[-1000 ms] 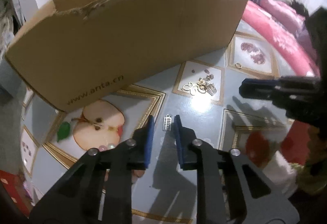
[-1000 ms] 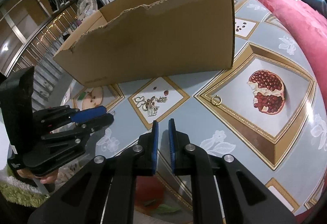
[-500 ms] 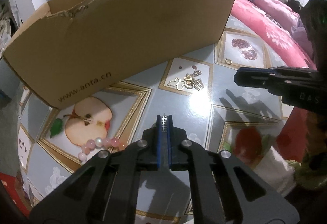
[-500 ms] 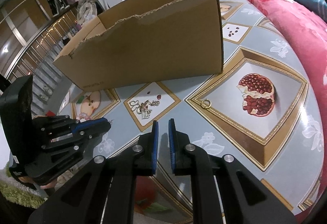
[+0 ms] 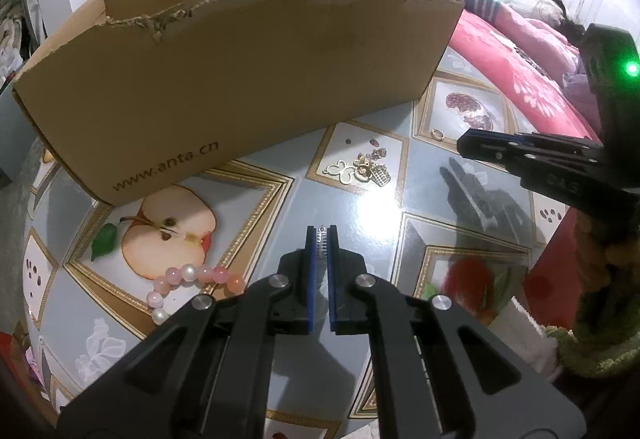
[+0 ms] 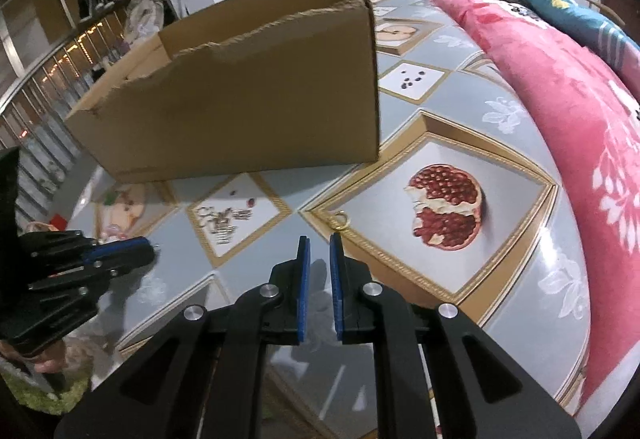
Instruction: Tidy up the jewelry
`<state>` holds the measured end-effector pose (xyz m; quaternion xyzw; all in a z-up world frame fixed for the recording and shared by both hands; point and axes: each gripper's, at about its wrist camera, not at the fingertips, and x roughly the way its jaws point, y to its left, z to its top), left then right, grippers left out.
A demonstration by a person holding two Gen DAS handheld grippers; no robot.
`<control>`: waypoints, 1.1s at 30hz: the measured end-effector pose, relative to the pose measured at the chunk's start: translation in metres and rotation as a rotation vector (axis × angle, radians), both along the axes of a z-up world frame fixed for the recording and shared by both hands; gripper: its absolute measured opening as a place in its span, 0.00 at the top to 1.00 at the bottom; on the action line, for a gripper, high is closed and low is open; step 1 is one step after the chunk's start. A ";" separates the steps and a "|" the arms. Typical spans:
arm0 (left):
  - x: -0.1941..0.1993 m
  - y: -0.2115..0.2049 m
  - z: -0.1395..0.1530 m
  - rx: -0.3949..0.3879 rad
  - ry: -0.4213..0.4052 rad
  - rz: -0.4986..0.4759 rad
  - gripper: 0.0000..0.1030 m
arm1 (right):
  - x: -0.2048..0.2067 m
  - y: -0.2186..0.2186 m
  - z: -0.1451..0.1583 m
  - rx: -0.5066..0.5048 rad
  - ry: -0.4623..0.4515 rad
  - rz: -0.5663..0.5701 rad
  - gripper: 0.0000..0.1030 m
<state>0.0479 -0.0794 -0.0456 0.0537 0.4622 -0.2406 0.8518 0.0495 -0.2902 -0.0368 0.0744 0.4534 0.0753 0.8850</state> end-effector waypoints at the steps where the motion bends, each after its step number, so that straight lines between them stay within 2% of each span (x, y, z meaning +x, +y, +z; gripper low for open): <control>1: 0.000 0.000 0.000 -0.001 0.001 0.001 0.96 | 0.002 -0.001 -0.002 -0.007 0.001 -0.005 0.90; 11: 0.005 0.006 -0.002 -0.008 0.007 0.016 0.96 | 0.022 0.005 -0.009 -0.108 -0.001 0.046 0.90; 14: 0.006 0.006 -0.003 -0.007 0.010 0.017 0.96 | 0.026 0.002 -0.010 -0.049 0.018 0.057 0.89; 17: 0.008 0.007 -0.003 -0.008 0.012 0.019 0.96 | 0.028 -0.002 -0.011 0.091 0.060 0.095 0.89; 19: 0.009 0.007 -0.003 -0.008 0.014 0.020 0.96 | 0.027 -0.003 -0.009 0.120 0.058 0.108 0.89; 22: 0.010 0.007 -0.004 -0.007 0.016 0.020 0.96 | 0.025 -0.003 -0.004 0.057 0.028 0.103 0.87; 24: 0.010 0.008 -0.004 -0.006 0.018 0.018 0.96 | 0.023 -0.002 -0.001 0.021 0.006 0.111 0.69; 25: 0.010 0.007 -0.004 -0.006 0.018 0.017 0.96 | 0.023 0.000 0.000 -0.013 -0.010 0.124 0.67; 29: 0.011 0.006 -0.005 -0.005 0.020 0.017 0.96 | 0.027 0.011 0.002 -0.139 -0.052 0.216 0.67; 33: 0.011 0.006 -0.005 -0.002 0.019 0.017 0.96 | 0.031 0.010 -0.002 -0.167 -0.051 0.283 0.67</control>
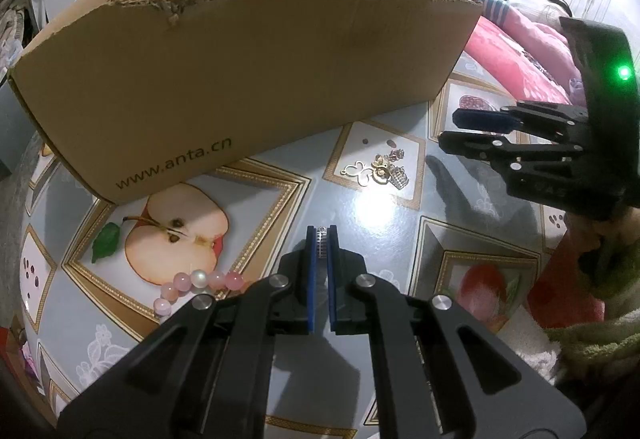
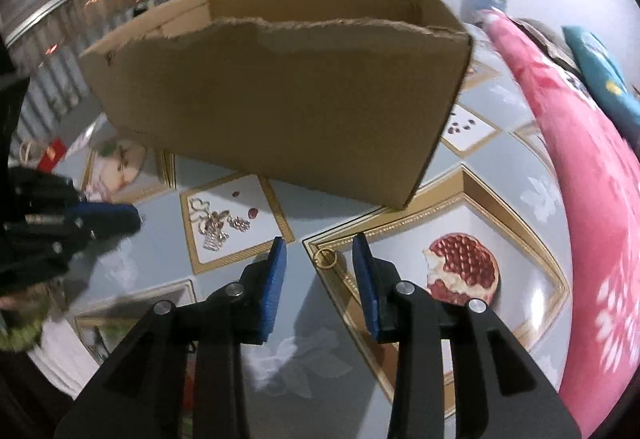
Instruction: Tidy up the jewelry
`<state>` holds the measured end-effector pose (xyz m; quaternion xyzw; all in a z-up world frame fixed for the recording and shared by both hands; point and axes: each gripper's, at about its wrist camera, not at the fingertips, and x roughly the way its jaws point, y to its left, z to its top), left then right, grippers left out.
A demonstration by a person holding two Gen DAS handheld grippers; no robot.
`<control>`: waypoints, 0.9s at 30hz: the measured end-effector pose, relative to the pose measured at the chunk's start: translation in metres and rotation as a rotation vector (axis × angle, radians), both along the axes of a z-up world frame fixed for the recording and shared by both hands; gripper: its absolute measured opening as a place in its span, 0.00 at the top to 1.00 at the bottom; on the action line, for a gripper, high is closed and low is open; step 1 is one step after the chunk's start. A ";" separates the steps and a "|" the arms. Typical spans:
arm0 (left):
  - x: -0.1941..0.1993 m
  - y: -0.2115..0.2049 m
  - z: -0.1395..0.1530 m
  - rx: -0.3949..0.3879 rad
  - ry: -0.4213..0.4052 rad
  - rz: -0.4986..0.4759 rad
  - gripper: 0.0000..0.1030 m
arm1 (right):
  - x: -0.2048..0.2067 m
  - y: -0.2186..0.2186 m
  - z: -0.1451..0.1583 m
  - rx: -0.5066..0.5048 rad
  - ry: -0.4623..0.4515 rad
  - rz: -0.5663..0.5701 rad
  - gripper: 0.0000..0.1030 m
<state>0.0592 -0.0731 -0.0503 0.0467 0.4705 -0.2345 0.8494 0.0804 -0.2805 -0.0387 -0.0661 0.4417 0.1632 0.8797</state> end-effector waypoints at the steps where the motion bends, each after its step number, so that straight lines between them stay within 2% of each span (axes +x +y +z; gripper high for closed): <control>1: 0.000 0.000 0.000 0.001 0.000 0.000 0.96 | 0.002 0.000 -0.001 -0.007 0.003 0.019 0.67; 7: 0.001 0.000 0.000 0.004 -0.001 0.003 0.96 | 0.007 -0.004 -0.005 -0.001 0.017 0.088 0.72; 15: 0.002 -0.002 0.001 0.012 -0.002 0.003 0.96 | 0.007 -0.012 -0.006 0.054 0.033 0.107 0.87; 26: 0.001 -0.004 0.003 0.023 -0.011 0.014 0.96 | 0.002 -0.016 -0.005 0.100 0.021 0.076 0.88; 27: 0.001 -0.004 0.004 0.022 -0.013 0.014 0.96 | 0.000 -0.017 -0.003 0.108 0.020 0.072 0.92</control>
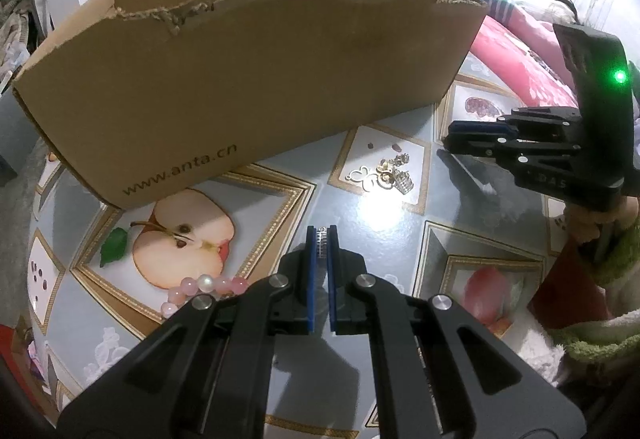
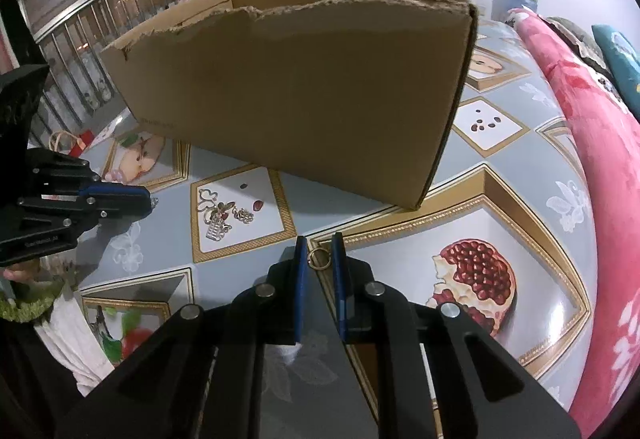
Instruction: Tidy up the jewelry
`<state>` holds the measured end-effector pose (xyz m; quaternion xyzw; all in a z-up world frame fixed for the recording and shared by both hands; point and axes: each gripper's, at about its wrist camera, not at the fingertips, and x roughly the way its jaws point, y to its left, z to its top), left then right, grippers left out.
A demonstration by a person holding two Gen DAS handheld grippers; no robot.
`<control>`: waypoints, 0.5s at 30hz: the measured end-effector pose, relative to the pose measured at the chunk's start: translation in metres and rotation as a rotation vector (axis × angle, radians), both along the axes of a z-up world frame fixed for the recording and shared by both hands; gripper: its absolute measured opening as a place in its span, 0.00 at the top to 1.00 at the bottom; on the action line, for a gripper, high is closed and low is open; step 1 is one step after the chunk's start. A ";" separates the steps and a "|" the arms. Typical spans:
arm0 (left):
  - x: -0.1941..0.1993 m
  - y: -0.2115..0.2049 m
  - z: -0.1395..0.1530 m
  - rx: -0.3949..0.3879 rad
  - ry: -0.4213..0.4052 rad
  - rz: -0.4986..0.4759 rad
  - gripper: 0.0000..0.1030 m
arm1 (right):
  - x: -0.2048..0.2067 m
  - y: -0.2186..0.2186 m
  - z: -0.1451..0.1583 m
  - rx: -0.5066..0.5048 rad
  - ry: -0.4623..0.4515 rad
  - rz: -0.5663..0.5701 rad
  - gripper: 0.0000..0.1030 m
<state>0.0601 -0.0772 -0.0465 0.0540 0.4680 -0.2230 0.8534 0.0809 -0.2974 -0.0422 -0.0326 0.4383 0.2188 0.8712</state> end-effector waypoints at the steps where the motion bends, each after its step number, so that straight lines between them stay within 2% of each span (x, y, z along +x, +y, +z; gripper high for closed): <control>1: -0.001 0.000 0.001 -0.001 -0.004 0.001 0.96 | -0.002 -0.001 0.002 0.007 -0.001 -0.004 0.92; 9: -0.009 0.003 0.020 -0.020 -0.057 -0.008 0.96 | -0.014 -0.012 0.021 0.065 -0.035 -0.043 0.92; 15: -0.012 0.003 0.017 -0.015 -0.045 -0.015 0.96 | -0.011 -0.002 0.014 -0.002 -0.021 0.010 0.90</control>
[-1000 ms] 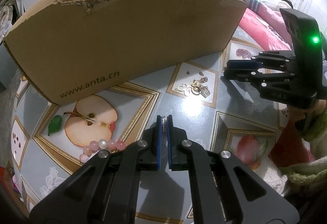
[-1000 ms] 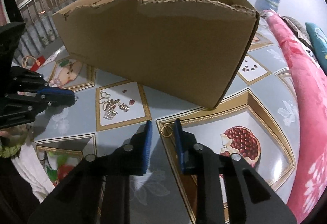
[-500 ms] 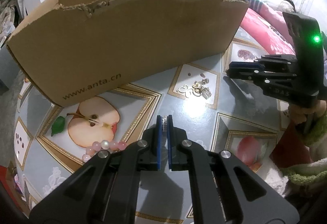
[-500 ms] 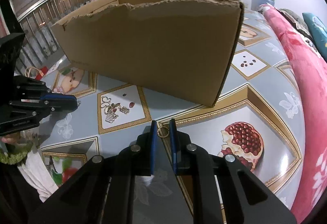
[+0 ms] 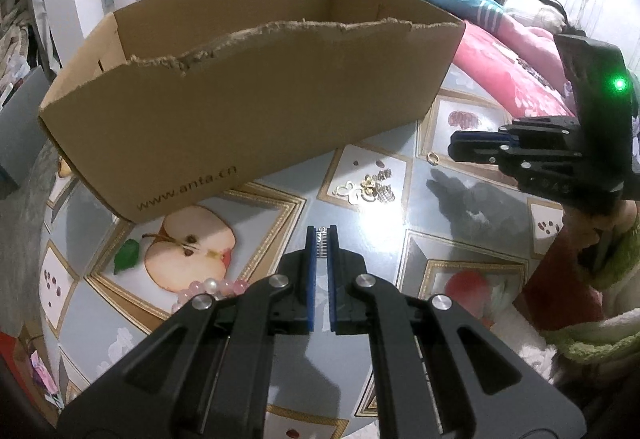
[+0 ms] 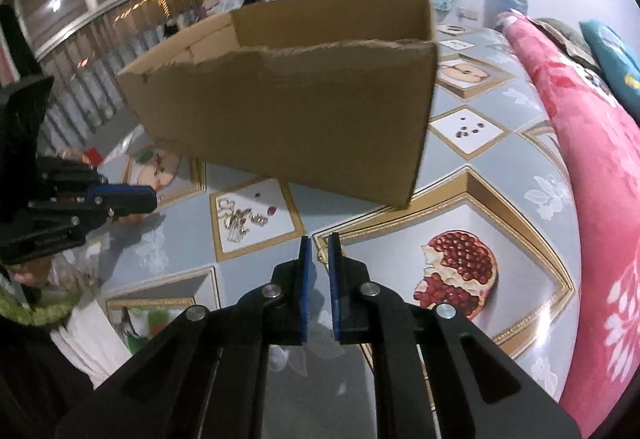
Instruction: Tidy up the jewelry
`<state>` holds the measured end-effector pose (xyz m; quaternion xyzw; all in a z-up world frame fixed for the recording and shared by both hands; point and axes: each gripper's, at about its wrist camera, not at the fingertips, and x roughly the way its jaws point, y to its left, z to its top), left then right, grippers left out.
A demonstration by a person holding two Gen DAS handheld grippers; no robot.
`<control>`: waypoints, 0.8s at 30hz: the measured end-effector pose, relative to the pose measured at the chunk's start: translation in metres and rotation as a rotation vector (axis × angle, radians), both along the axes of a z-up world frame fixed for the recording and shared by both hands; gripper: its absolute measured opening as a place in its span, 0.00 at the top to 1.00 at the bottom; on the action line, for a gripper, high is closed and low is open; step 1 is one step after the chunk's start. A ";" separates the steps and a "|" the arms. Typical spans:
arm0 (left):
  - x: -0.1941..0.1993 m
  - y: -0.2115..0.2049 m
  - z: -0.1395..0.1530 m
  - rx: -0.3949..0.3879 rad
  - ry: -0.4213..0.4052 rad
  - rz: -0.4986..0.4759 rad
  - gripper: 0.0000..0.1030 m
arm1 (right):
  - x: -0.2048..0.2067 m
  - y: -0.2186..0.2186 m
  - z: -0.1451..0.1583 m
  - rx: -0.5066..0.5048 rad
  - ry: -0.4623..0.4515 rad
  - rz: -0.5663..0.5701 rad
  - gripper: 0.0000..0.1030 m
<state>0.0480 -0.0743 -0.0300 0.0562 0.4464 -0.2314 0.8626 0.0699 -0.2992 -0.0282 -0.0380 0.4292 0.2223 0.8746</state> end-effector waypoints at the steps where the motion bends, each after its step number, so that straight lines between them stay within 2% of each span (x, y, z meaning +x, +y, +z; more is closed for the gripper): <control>1: -0.001 0.000 -0.001 -0.002 0.004 0.002 0.96 | 0.002 0.003 -0.002 -0.020 -0.001 0.010 0.89; 3: -0.001 0.001 -0.002 -0.003 0.007 0.004 0.96 | 0.004 0.006 -0.007 -0.053 -0.003 0.028 0.85; 6: -0.002 0.000 -0.004 0.002 0.011 0.005 0.96 | 0.010 0.009 -0.014 -0.104 -0.004 0.063 0.84; 11: 0.000 0.000 -0.008 0.005 0.024 0.006 0.96 | 0.016 0.006 -0.016 -0.081 0.007 0.097 0.83; 13: 0.003 -0.001 -0.010 0.005 0.028 0.007 0.96 | 0.017 0.004 -0.015 -0.060 0.019 0.107 0.88; 22: 0.007 0.000 -0.010 0.006 0.030 0.008 0.96 | 0.015 -0.004 -0.016 0.016 0.036 0.079 0.89; 23: 0.006 0.000 -0.010 0.006 0.029 0.008 0.96 | 0.014 -0.003 -0.016 0.023 0.038 0.077 0.99; 24: 0.006 0.001 -0.010 0.006 0.028 0.009 0.96 | 0.013 -0.004 -0.015 0.030 0.041 0.070 0.99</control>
